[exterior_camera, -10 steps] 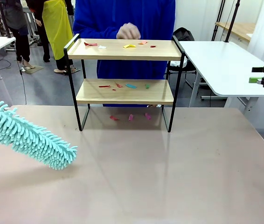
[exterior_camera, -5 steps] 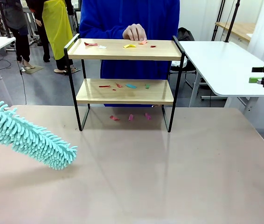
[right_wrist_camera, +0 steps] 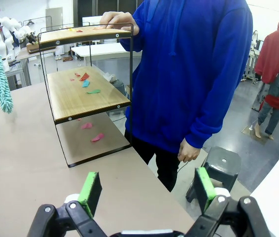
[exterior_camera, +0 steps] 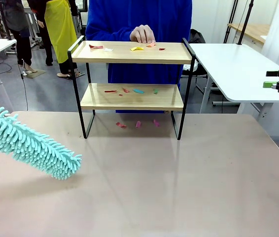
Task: Clean the shelf.
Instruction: Clean the specific section of the Shelf indicated by the human with the Duster.
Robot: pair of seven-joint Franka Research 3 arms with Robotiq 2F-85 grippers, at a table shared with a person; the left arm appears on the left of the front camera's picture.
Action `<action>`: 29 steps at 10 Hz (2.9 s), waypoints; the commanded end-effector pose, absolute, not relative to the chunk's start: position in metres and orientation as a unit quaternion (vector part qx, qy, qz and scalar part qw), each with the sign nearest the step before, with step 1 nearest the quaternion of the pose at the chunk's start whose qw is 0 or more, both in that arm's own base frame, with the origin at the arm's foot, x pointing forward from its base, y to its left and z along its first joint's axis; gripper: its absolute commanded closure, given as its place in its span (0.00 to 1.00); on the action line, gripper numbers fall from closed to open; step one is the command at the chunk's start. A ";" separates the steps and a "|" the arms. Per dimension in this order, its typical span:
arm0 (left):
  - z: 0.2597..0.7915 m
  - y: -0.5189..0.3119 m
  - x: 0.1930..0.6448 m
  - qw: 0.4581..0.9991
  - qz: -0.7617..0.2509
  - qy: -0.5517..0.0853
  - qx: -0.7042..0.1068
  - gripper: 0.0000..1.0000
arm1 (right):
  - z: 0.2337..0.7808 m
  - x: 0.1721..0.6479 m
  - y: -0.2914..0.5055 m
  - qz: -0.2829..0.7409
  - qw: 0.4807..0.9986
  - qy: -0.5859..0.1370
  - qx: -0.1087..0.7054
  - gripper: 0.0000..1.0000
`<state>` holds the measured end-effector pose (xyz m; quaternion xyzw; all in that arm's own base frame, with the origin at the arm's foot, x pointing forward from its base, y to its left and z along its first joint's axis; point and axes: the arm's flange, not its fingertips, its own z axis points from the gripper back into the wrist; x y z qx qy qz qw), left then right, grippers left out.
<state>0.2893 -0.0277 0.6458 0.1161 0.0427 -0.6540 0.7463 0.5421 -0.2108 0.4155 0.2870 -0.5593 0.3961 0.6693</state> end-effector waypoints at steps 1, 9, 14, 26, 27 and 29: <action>0.648 -0.027 0.289 0.746 -0.655 0.047 0.116 0.86 | 0.418 0.541 -0.209 0.396 0.668 -0.561 0.286 0.00; 0.685 -0.040 0.272 0.773 -0.630 -0.056 -0.050 0.86 | 0.418 0.541 -0.209 0.396 0.668 -0.561 0.286 0.00; 0.795 -0.145 0.216 0.901 -0.403 -0.097 -0.129 0.86 | 0.418 0.541 -0.209 0.396 0.668 -0.561 0.286 0.00; 0.834 -0.305 0.192 0.917 -0.218 -0.303 -0.143 0.86 | 0.418 0.541 -0.209 0.396 0.668 -0.561 0.286 0.00; 0.825 -0.331 0.206 0.913 -0.183 -0.333 -0.146 0.86 | 0.418 0.541 -0.209 0.396 0.668 -0.561 0.286 0.00; 0.798 -0.384 0.231 0.922 -0.129 -0.336 -0.145 0.86 | 0.418 0.541 -0.209 0.396 0.668 -0.561 0.286 0.00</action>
